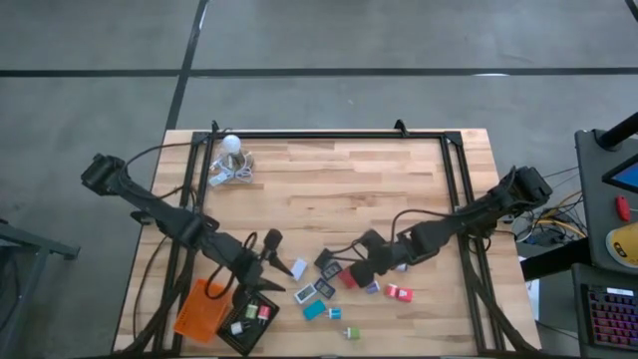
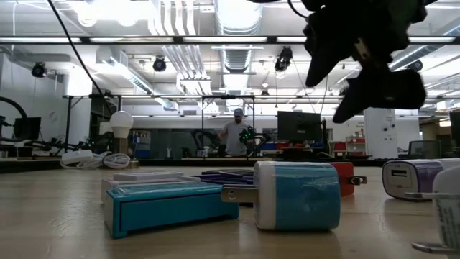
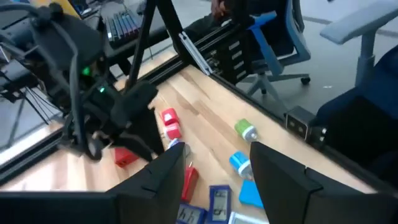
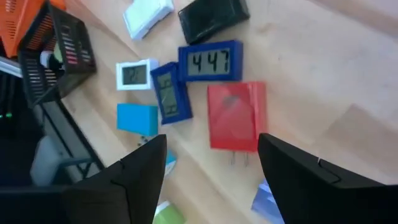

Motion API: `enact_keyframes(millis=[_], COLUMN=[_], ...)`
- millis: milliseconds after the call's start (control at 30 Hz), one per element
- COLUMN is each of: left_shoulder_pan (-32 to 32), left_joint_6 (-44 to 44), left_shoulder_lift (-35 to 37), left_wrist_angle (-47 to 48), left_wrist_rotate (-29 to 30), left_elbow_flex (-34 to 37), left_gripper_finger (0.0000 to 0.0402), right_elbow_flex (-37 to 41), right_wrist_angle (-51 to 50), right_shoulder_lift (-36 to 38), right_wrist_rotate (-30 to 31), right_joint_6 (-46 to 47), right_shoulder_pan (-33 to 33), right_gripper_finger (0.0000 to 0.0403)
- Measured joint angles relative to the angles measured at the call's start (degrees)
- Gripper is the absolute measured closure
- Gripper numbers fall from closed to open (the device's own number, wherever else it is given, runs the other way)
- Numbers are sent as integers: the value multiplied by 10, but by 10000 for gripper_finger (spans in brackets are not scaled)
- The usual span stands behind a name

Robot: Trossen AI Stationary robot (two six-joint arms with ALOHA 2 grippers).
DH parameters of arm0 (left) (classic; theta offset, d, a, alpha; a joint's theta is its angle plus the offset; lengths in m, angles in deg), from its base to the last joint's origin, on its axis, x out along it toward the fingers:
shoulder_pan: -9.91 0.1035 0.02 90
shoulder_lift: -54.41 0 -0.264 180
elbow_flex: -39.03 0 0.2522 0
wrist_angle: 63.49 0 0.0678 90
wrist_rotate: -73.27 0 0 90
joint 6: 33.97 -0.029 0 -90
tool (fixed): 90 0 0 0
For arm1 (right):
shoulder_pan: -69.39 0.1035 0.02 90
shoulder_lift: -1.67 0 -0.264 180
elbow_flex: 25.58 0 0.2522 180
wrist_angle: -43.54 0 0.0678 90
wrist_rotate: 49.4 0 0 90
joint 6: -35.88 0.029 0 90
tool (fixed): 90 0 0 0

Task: Pick & Place Office items
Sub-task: Put the pink white charger adapter into the black basket

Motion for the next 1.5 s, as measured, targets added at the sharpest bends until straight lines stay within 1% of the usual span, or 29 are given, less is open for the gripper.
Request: enact_keyframes(millis=[133,267,333,400,467,567,667,733,800,867,933,1000,1100,1133,1167,1233,1333,1400,1500], left_shoulder_pan=[20,51,71,91,109,132,144,147,152,157,165,177,195,199,201,203,203,203,203], left_joint_6=[-17,-26,-28,-26,-21,-8,5,7,13,18,20,22,24,24,24,24,24,24,24], left_shoulder_lift=[38,90,116,142,164,189,209,221,232,245,257,266,271,271,271,271,270,269,267], left_wrist_angle=[-20,-56,-88,-130,-178,-235,-264,-270,-274,-274,-269,-264,-263,-264,-266,-269,-270,-270,-270], left_wrist_rotate=[-1,-3,-5,-5,-5,-17,-25,-27,-27,-34,-70,-143,-280,-308,-317,-298,-233,-203,-196], left_elbow_flex=[39,98,132,171,210,263,298,310,312,312,312,312,313,313,313,314,314,315,316], left_gripper_finger=[218,218,218,218,218,218,218,218,218,218,218,218,218,218,218,218,218,218,218], right_elbow_flex=[-12,-41,-56,-76,-100,-144,-184,-202,-211,-212,-211,-210,-214,-217,-220,-224,-228,-229,-229], right_wrist_angle=[-1,0,-2,-25,-82,-214,-353,-422,-452,-457,-451,-448,-448,-446,-446,-448,-447,-448,-448], right_shoulder_lift=[0,1,1,1,1,1,1,1,1,-2,-10,-25,-53,-62,-70,-86,-106,-115,-129], right_wrist_rotate=[-1,-1,-1,-1,0,5,9,10,11,11,11,5,-19,-25,-28,-30,-40,-43,-45], right_joint_6=[14,13,13,17,38,92,166,214,256,286,306,324,346,350,354,366,377,381,391], right_shoulder_pan=[15,26,31,35,37,40,43,47,55,65,75,84,97,101,104,107,109,109,109], right_gripper_finger=[165,170,172,174,177,179,179,179,179,179,179,179,179,179,179,179,179,179,179])
